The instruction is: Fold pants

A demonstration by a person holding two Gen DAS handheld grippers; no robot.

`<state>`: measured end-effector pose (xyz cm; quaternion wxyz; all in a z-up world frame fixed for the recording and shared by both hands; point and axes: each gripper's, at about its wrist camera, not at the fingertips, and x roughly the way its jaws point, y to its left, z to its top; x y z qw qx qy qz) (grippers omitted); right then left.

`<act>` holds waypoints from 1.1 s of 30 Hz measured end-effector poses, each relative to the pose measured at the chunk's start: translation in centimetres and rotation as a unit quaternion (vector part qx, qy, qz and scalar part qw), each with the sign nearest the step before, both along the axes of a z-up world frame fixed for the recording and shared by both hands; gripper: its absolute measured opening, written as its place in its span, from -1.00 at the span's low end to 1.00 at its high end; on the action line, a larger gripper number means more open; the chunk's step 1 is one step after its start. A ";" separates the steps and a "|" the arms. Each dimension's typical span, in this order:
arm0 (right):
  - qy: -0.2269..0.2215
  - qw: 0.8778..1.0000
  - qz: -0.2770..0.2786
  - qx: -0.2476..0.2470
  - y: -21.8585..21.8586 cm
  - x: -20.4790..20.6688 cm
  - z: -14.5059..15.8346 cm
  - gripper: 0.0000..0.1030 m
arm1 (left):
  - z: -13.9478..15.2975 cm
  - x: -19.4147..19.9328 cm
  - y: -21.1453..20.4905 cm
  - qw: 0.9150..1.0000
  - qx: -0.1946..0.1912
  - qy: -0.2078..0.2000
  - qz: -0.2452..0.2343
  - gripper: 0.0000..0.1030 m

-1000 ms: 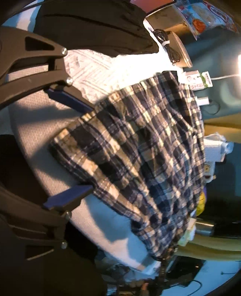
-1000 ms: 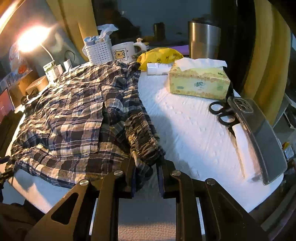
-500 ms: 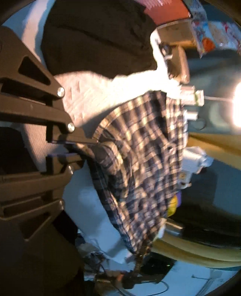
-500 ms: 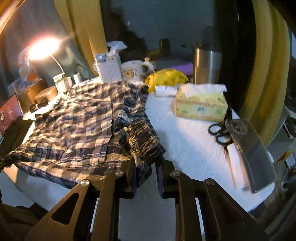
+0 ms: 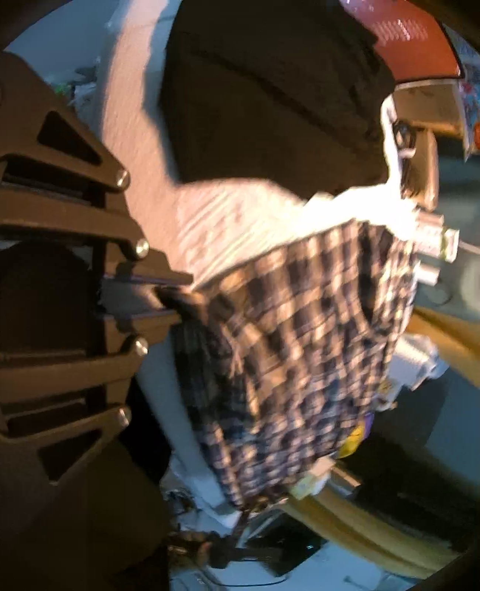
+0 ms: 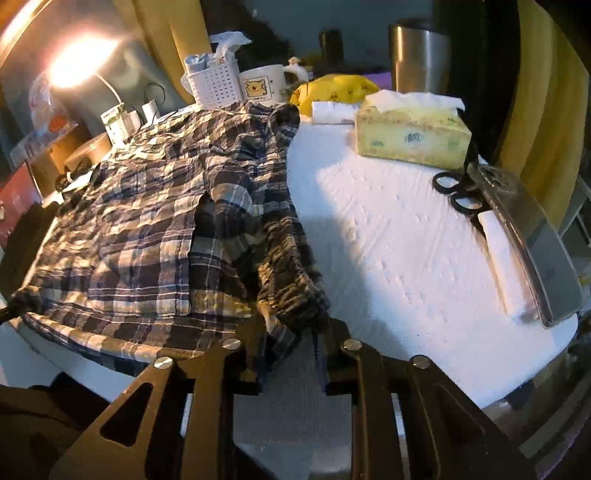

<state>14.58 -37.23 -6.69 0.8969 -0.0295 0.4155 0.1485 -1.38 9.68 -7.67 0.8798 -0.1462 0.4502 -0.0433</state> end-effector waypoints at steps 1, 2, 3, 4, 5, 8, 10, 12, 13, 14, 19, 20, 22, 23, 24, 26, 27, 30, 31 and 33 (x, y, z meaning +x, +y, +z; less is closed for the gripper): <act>-0.010 1.000 -0.002 0.003 -0.5 -0.1 0.7 -0.13 | 0.7 0.1 0.5 1.000 0.015 -0.007 0.010 -0.61; -0.020 1.000 -0.006 0.004 -0.9 -0.2 1.2 0.14 | 1.2 0.0 0.9 0.999 0.030 -0.015 0.019 -0.50; -0.029 1.000 -0.010 0.006 -1.5 -0.2 1.8 0.21 | 1.9 0.1 1.4 0.998 0.042 -0.027 0.029 -0.40; -0.036 0.999 -0.013 0.012 -2.0 -0.2 2.4 0.24 | 2.9 0.5 2.1 0.997 0.047 -0.044 0.038 -0.14; -0.043 0.999 -0.014 0.018 -2.5 -0.1 3.1 0.25 | 3.3 0.8 2.8 0.997 0.045 -0.056 0.041 0.04; -0.062 0.998 -0.014 0.000 -2.5 1.2 4.8 0.25 | 4.8 3.1 4.7 0.995 0.028 -0.091 0.032 0.30; -0.073 0.997 -0.010 -0.013 -1.9 2.7 5.7 0.25 | 5.0 5.7 5.3 0.994 0.024 -0.103 0.020 0.33; -0.081 0.997 0.005 -0.015 -1.1 4.8 6.7 0.25 | 4.7 9.5 5.5 0.994 0.030 -0.100 0.014 0.33; -0.087 0.996 0.011 -0.020 -0.5 5.8 7.1 0.25 | 4.5 11.4 5.6 0.994 0.037 -0.098 0.014 0.33; -0.094 0.995 0.019 -0.025 0.2 7.2 7.7 0.25 | 4.3 12.8 5.7 0.994 0.042 -0.097 0.014 0.33; -0.098 0.994 0.048 -0.030 3.0 13.5 9.0 0.25 | 1.5 21.1 6.9 0.996 0.035 -0.070 0.041 0.33; -0.091 0.994 0.053 -0.027 3.6 15.2 8.9 0.24 | 1.0 22.0 7.2 0.996 0.034 -0.066 0.046 0.33; -0.076 0.995 0.062 -0.022 4.7 18.0 8.4 0.08 | -0.3 24.2 7.8 0.997 0.027 -0.053 0.054 0.33; -0.059 0.996 0.068 -0.022 5.7 20.0 7.7 -0.04 | -0.9 25.2 8.1 0.997 0.021 -0.043 0.057 0.33; -0.048 0.996 0.072 -0.024 6.3 21.2 7.2 -0.08 | -1.3 25.7 8.3 0.998 0.017 -0.037 0.058 0.33; -0.024 0.996 0.082 -0.039 8.1 24.0 5.7 -0.13 | -2.4 27.1 8.5 0.998 0.008 -0.020 0.055 0.33; -0.018 0.995 0.087 -0.047 8.7 24.8 5.2 -0.13 | -2.8 27.5 8.5 0.999 0.008 -0.014 0.051 0.33; 0.008 0.992 0.101 -0.071 10.9 27.8 3.5 -0.14 | -2.9 27.8 7.6 0.999 0.035 -0.022 0.029 0.33; 0.019 0.991 0.109 -0.076 11.4 28.4 3.0 -0.14 | -3.0 27.7 7.4 0.999 0.042 -0.025 0.022 0.33; 0.050 0.985 0.136 -0.090 12.7 29.3 1.7 -0.14 | -3.0 27.5 7.0 0.999 0.040 -0.027 0.014 0.31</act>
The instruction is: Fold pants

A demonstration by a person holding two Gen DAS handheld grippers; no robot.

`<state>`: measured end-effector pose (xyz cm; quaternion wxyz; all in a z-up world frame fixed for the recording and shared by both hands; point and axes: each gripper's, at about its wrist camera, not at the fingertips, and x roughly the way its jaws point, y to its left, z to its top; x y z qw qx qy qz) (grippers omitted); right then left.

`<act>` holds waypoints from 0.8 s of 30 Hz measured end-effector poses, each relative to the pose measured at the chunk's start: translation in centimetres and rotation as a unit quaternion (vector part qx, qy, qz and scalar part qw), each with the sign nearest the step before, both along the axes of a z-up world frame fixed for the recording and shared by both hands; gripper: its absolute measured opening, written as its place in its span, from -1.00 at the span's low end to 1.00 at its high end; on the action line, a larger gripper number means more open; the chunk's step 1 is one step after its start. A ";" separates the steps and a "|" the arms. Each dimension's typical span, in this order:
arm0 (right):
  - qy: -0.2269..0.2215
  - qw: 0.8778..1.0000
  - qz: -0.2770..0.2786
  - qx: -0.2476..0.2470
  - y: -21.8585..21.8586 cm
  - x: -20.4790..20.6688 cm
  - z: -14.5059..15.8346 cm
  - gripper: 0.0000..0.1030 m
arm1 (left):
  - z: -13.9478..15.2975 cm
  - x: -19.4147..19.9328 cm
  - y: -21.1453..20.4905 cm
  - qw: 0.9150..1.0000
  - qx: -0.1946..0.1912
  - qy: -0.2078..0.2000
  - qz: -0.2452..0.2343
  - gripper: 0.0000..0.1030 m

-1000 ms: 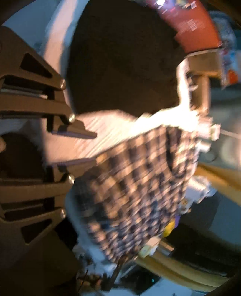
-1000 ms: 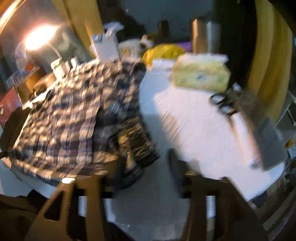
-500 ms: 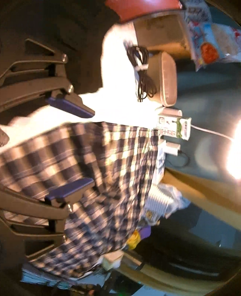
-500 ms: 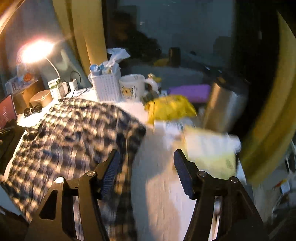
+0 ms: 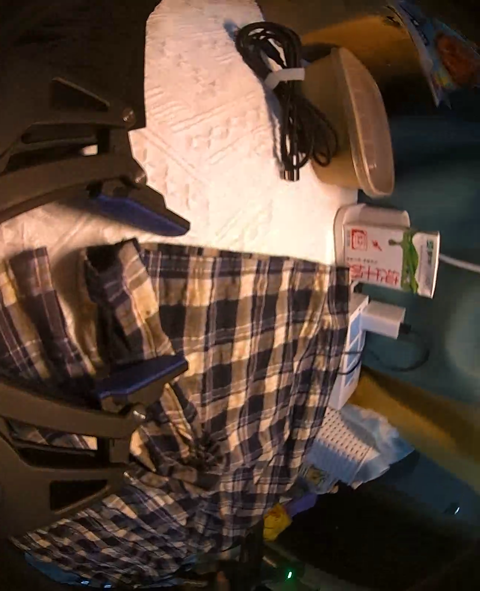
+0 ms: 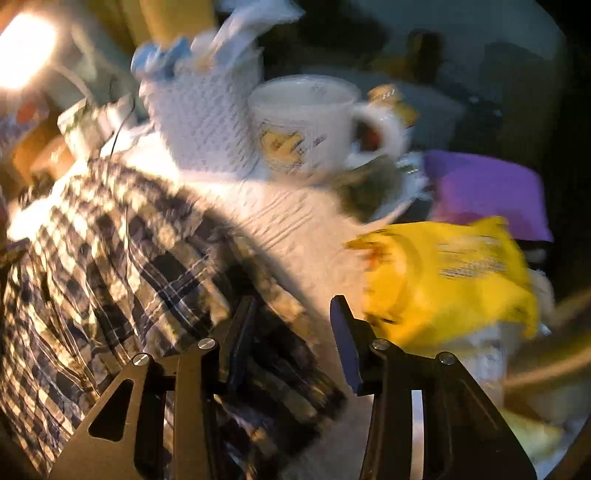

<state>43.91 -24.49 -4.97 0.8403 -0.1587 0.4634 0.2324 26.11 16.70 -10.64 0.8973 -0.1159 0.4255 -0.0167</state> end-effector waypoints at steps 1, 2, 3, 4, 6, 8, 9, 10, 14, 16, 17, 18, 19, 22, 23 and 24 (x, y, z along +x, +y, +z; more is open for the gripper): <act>0.017 1.000 0.019 -0.012 0.9 0.1 -0.8 -0.14 | 0.0 -0.1 -0.2 1.000 -0.005 -0.002 -0.008 0.19; 0.024 0.999 0.028 -0.021 1.4 0.0 -1.3 -0.14 | 0.0 -0.2 -0.4 1.000 -0.008 -0.003 -0.018 -0.23; 0.005 0.999 0.035 -0.027 1.8 -0.2 -1.3 -0.16 | -0.1 -0.2 -0.6 1.000 -0.008 0.000 -0.024 -0.39; -0.004 0.999 0.040 -0.036 2.2 -0.3 -1.4 -0.39 | -0.1 -0.2 -0.7 1.000 -0.007 0.003 -0.026 -0.47; -0.020 0.998 0.041 -0.050 2.9 -0.4 -1.3 -0.97 | -0.1 -0.5 -1.1 0.999 -0.006 0.006 -0.040 -0.68; -0.066 0.993 0.031 -0.096 3.7 -0.3 -1.1 -0.98 | 0.0 -1.0 -1.4 0.999 0.006 0.008 -0.045 -0.70; -0.075 0.991 0.032 -0.103 4.0 -0.2 -1.1 -0.98 | 0.1 -1.1 -1.4 0.999 0.012 0.009 -0.047 -0.70; -0.079 0.990 0.029 -0.113 4.2 0.1 -1.2 -0.98 | 0.1 -1.5 -1.4 0.999 0.016 0.010 -0.048 -0.70; -0.097 0.985 0.021 -0.144 4.9 1.6 -1.6 -0.97 | 0.3 -2.5 -0.6 0.998 0.027 0.018 -0.045 -0.70; -0.100 0.984 0.015 -0.148 5.0 2.5 -1.7 -0.98 | 0.3 -2.8 -0.2 0.998 0.031 0.018 -0.046 -0.70; -0.104 0.983 0.014 -0.151 5.0 2.9 -1.6 -0.97 | 0.4 -2.9 0.0 0.998 0.034 0.020 -0.045 -0.70; -0.107 0.982 0.012 -0.156 5.1 3.2 -1.7 -0.97 | 0.4 -2.8 0.1 0.998 0.038 0.022 -0.045 -0.70; -0.108 0.981 0.012 -0.161 5.2 3.5 -1.8 -0.97 | 0.5 -2.8 0.2 0.998 0.045 0.024 -0.044 -0.70; -0.119 0.976 0.009 -0.180 4.7 4.2 -1.9 -0.97 | 0.6 -2.8 0.6 0.997 0.053 0.030 -0.039 -0.70; -0.116 0.977 0.007 -0.177 4.6 4.3 -2.0 -0.97 | 0.6 -2.9 0.6 0.997 0.052 0.032 -0.038 -0.70; -0.113 0.979 0.005 -0.172 4.5 4.4 -2.0 -0.97 | 0.7 -2.9 0.7 0.997 0.050 0.034 -0.038 -0.70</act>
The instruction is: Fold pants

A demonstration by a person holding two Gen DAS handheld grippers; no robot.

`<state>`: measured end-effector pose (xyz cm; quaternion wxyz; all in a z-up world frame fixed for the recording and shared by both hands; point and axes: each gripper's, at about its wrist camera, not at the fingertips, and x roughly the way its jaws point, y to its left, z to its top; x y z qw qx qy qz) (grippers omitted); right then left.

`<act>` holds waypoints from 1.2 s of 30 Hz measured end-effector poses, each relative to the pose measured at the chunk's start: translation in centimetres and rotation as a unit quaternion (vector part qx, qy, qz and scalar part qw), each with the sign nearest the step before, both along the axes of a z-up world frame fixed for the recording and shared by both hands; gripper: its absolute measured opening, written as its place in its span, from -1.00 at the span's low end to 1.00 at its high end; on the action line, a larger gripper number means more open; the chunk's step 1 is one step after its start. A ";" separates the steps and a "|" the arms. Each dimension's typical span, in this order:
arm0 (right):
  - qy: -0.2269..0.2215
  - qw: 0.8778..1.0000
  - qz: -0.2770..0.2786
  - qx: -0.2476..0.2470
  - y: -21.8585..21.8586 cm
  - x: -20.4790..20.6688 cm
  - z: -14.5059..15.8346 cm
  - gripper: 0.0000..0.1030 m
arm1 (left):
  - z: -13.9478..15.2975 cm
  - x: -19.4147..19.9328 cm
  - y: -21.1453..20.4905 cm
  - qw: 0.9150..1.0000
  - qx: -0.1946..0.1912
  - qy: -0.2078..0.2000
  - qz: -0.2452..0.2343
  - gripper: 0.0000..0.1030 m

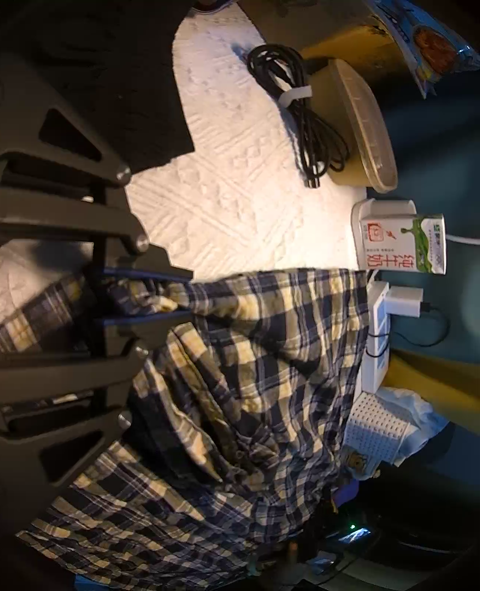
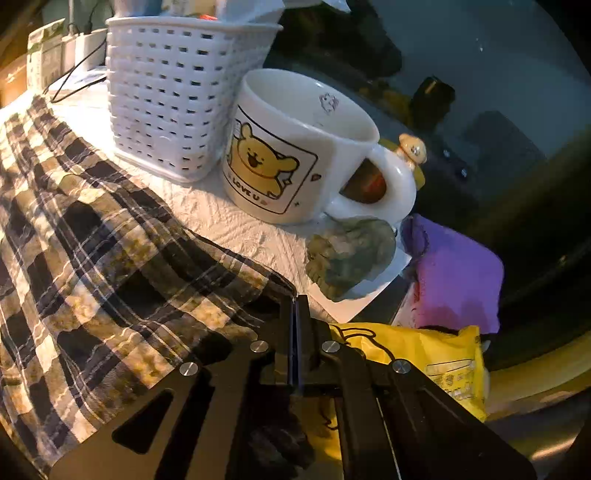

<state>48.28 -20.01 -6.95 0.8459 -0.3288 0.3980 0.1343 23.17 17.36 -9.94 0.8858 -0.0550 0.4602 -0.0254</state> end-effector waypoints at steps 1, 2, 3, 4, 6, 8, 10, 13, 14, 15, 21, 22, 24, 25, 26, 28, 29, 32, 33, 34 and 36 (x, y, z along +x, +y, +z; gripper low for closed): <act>-0.001 1.000 0.002 0.007 -0.1 -0.1 0.1 -0.96 | 0.3 -0.2 -0.1 1.000 -0.004 -0.002 -0.003 -0.68; -0.004 1.000 0.007 0.021 -0.4 -0.5 0.6 -0.90 | 0.7 -0.3 -0.1 1.000 -0.004 -0.005 -0.002 -0.68; -0.003 1.000 0.007 0.029 -1.0 -0.7 1.1 -0.79 | 1.1 -0.4 -0.2 1.000 -0.004 -0.008 0.000 -0.67; -0.007 0.999 0.006 0.040 -1.4 -1.3 1.8 -0.45 | 1.6 -0.6 -0.3 1.000 -0.007 -0.011 0.000 -0.67; -0.018 0.997 0.018 0.069 -2.0 -3.3 3.5 0.07 | 2.8 -1.3 -0.5 1.000 -0.005 -0.022 0.007 -0.58; -0.029 0.995 0.036 0.090 -2.9 -6.4 5.2 0.12 | 4.2 -2.5 -0.8 0.999 0.003 -0.051 0.014 -0.34; -0.038 0.993 0.047 0.099 -3.7 -9.1 6.1 0.12 | 5.1 -3.2 -1.0 0.998 0.001 -0.067 0.017 -0.09; -0.039 0.991 0.059 0.113 -4.5 -13.1 7.0 0.12 | 5.9 -4.3 -0.7 0.996 -0.006 -0.084 0.030 0.37; -0.042 0.991 0.060 0.116 -5.3 -14.5 7.0 0.12 | 6.0 -4.8 -0.6 0.996 -0.009 -0.086 0.035 0.44; -0.042 0.990 0.057 0.120 -5.8 -15.8 7.0 0.12 | 6.1 -5.2 -0.8 0.996 -0.013 -0.087 0.033 0.44; -0.040 0.986 0.035 0.157 -8.9 -24.0 6.1 0.12 | 5.9 -10.0 -4.1 0.995 -0.024 -0.091 -0.015 0.46; -0.043 0.986 0.029 0.160 -9.4 -25.0 6.0 0.12 | 5.8 -10.8 -4.6 0.995 -0.026 -0.094 -0.021 0.46; -0.042 0.983 0.015 0.176 -10.5 -27.0 5.9 0.12 | 5.5 -12.6 -5.9 0.995 -0.031 -0.094 -0.030 0.46; -0.039 0.982 0.007 0.186 -11.0 -27.8 5.8 0.12 | 5.4 -13.9 -6.8 0.994 -0.035 -0.094 -0.037 0.46; -0.038 0.980 -0.002 0.196 -11.7 -28.8 5.6 0.12 | 5.3 -14.8 -7.4 0.994 -0.035 -0.095 -0.043 0.46; -0.040 0.978 -0.015 0.206 -12.7 -30.3 5.4 0.12 | 5.2 -16.8 -8.8 0.993 -0.037 -0.098 -0.057 0.46; -0.040 0.976 -0.024 0.212 -13.2 -31.1 5.3 0.12 | 5.2 -17.8 -9.6 0.992 -0.043 -0.099 -0.064 0.46; -0.035 0.973 -0.042 0.226 -14.1 -32.6 4.9 0.12 | 5.2 -20.0 -11.7 0.988 -0.062 -0.104 -0.093 0.46; -0.034 0.972 -0.046 0.230 -14.2 -32.9 4.8 0.12 | 5.2 -20.6 -12.4 0.987 -0.065 -0.106 -0.102 0.46; -0.033 0.971 -0.049 0.233 -14.3 -33.3 4.8 0.12 | 5.2 -21.1 -13.4 0.986 -0.068 -0.105 -0.115 0.46; -0.033 0.969 -0.051 0.239 -14.3 -34.2 4.8 0.12 | 5.0 -21.6 -14.7 0.983 -0.071 -0.100 -0.133 0.46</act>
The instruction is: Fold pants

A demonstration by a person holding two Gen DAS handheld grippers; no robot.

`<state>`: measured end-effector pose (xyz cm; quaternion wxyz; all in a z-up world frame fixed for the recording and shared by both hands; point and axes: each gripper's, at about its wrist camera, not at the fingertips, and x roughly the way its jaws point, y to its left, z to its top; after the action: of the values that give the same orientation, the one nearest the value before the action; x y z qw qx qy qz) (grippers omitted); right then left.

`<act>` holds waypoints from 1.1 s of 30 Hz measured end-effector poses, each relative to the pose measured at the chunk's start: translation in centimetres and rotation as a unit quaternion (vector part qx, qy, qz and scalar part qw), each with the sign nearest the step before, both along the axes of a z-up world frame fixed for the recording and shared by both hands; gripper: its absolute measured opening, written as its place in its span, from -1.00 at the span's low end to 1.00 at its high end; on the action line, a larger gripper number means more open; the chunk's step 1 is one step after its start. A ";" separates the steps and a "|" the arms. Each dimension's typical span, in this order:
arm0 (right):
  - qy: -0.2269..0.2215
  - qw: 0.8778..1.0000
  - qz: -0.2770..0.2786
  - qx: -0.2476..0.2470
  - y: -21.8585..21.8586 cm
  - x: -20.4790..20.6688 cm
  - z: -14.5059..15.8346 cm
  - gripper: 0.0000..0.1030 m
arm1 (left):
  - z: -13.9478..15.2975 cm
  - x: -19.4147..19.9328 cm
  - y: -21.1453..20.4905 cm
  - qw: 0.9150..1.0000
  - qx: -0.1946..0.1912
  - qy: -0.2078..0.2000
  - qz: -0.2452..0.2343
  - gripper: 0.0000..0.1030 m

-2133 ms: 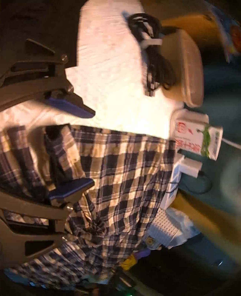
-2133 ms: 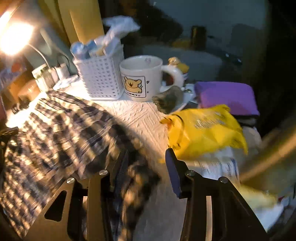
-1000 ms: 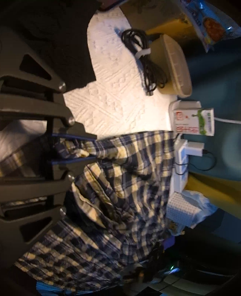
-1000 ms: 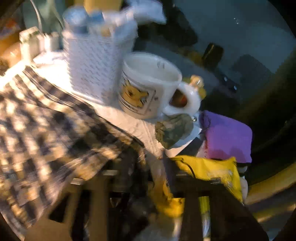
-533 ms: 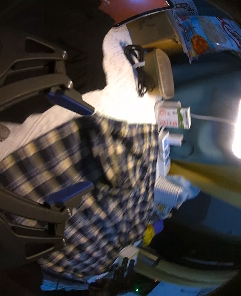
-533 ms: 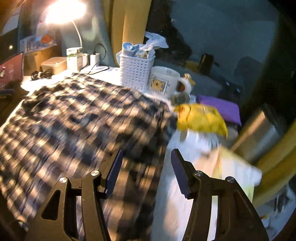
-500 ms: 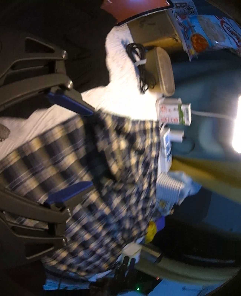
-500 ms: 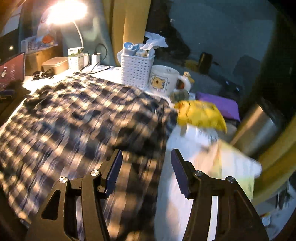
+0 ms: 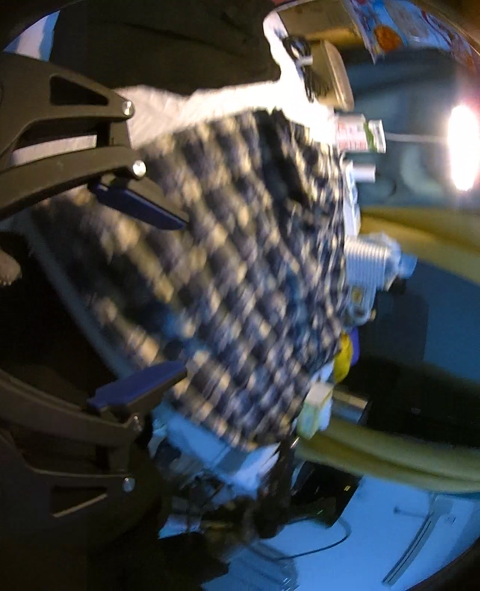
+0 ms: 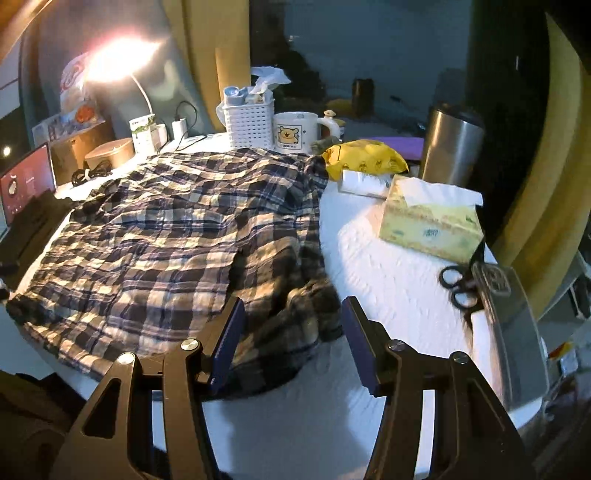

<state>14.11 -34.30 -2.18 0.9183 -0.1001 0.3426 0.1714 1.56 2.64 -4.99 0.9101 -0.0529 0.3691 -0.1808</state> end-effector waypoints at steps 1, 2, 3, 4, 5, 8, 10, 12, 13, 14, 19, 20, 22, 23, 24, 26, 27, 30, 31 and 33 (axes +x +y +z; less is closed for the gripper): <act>0.000 1.000 0.000 0.003 0.1 -0.3 0.0 0.12 | -0.3 -0.3 -0.9 1.000 0.005 0.005 -0.013 0.46; 0.000 1.000 0.000 0.003 0.2 -0.6 0.0 0.12 | -0.7 -0.5 -1.5 1.000 0.014 0.008 -0.018 0.46; 0.000 1.000 0.001 0.002 0.3 -0.7 0.1 0.12 | -1.1 -0.6 -2.0 0.999 0.026 0.013 -0.023 0.46; -0.002 1.000 0.002 0.000 0.4 -0.9 0.1 0.12 | -1.8 -0.7 -2.7 0.998 0.043 0.022 -0.028 0.46; -0.002 1.000 0.003 -0.002 0.6 -1.1 0.0 0.12 | -2.3 -0.8 -3.0 0.998 0.052 0.027 -0.031 0.46; 0.001 1.000 0.005 -0.006 0.8 -1.2 -0.2 0.12 | -4.0 -0.8 -3.6 0.994 0.091 0.047 -0.026 0.46; 0.003 1.000 0.005 -0.007 0.8 -1.2 -0.4 0.12 | -4.5 -0.9 -3.5 0.993 0.114 0.039 -0.014 0.46; 0.004 1.000 0.003 -0.006 0.7 -1.0 -0.5 0.12 | -4.8 -0.7 -3.4 0.991 0.129 0.037 -0.003 0.46; 0.005 1.000 0.001 -0.006 0.7 -0.9 -0.6 0.12 | -4.8 -0.4 -3.2 0.991 0.127 0.038 0.007 0.46; 0.006 1.000 0.000 -0.006 0.6 -0.8 -0.7 0.12 | -4.8 -0.2 -3.0 0.992 0.123 0.039 0.016 0.46; 0.000 1.000 -0.012 -0.021 0.0 -0.6 -1.0 0.12 | -5.0 0.8 -2.1 0.991 0.118 0.025 0.060 0.46; -0.002 1.000 -0.014 -0.023 -0.3 -0.5 -1.0 0.12 | -5.0 0.9 -1.9 0.990 0.121 0.021 0.069 0.46; -0.006 0.999 -0.021 -0.028 -0.7 -0.4 -0.9 0.12 | -5.1 1.0 -1.7 0.989 0.122 0.015 0.079 0.46; -0.009 0.999 -0.024 -0.037 -0.9 -0.4 -0.9 0.12 | -5.1 0.8 -1.7 0.989 0.122 0.012 0.079 0.46; -0.013 0.999 -0.027 -0.045 -1.1 -0.4 -1.0 0.12 | -5.1 0.6 -1.6 0.989 0.124 0.010 0.078 0.46; -0.019 0.997 -0.032 -0.067 -1.4 -0.4 -1.1 0.12 | -5.1 0.0 -1.4 0.989 0.130 0.006 0.074 0.44; -0.019 0.996 -0.031 -0.076 -1.6 -0.4 -1.2 0.12 | -5.1 -0.3 -1.2 0.989 0.132 0.004 0.070 0.42; -0.023 0.994 -0.016 -0.102 -1.9 -0.7 -1.5 0.12 | -5.1 -0.7 -0.7 0.990 0.124 0.000 0.068 0.31; -0.022 0.993 -0.009 -0.115 -1.9 -0.7 -1.7 0.12 | -5.2 -0.6 -0.6 0.990 0.121 -0.001 0.072 0.25; -0.016 0.989 0.019 -0.146 -1.4 -0.5 -2.7 0.12 | -5.2 -0.5 -0.8 0.990 0.119 -0.008 0.074 0.14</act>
<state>13.56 -35.74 -4.87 0.8958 -0.2421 0.3475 0.1351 1.05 1.87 -10.21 0.9236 0.0296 0.3761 -0.0678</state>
